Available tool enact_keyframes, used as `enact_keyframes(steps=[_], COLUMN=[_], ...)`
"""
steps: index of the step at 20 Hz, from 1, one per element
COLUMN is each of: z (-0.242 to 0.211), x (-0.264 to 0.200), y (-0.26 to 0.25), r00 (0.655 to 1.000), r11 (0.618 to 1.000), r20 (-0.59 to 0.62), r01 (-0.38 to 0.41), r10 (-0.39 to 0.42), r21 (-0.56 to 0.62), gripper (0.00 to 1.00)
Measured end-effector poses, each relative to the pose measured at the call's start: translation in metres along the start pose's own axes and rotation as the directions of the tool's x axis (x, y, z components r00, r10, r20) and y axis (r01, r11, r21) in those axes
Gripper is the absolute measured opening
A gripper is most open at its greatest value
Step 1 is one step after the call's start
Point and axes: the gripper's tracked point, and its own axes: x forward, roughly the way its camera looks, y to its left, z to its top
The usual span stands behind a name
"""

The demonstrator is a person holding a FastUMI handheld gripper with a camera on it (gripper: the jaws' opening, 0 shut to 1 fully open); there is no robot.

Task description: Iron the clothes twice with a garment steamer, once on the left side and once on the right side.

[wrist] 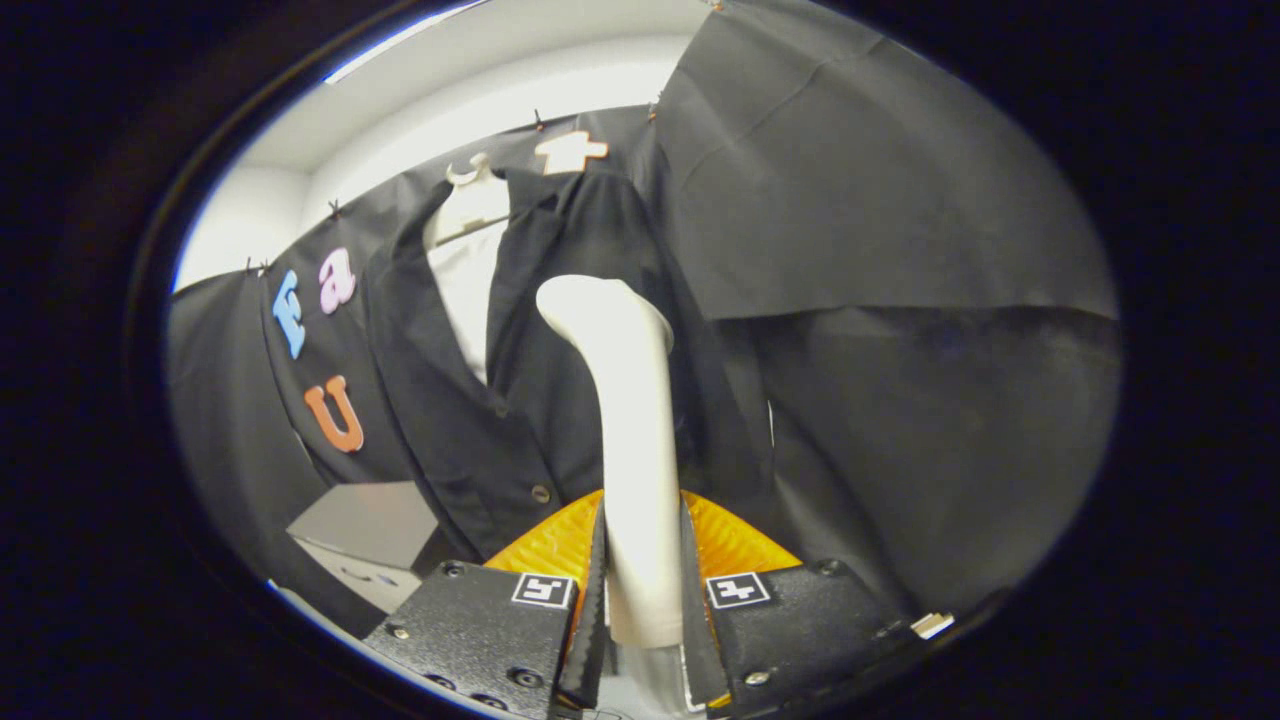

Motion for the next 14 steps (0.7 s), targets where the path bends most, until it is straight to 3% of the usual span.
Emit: enact_keyframes(steps=[6, 12, 14], z=[0.07, 0.08, 0.08], x=[0.033, 0.067, 0.073], y=[0.012, 0.051, 0.053], r00=[0.994, 0.99, 0.987], r11=[1.0, 0.999, 0.994], r20=[0.109, 0.137, 0.152], r01=[0.011, 0.024, 0.068], r10=[-0.013, -0.017, -0.055], r21=[0.02, -0.045, -0.085], gripper=[0.35, 0.35, 0.35])
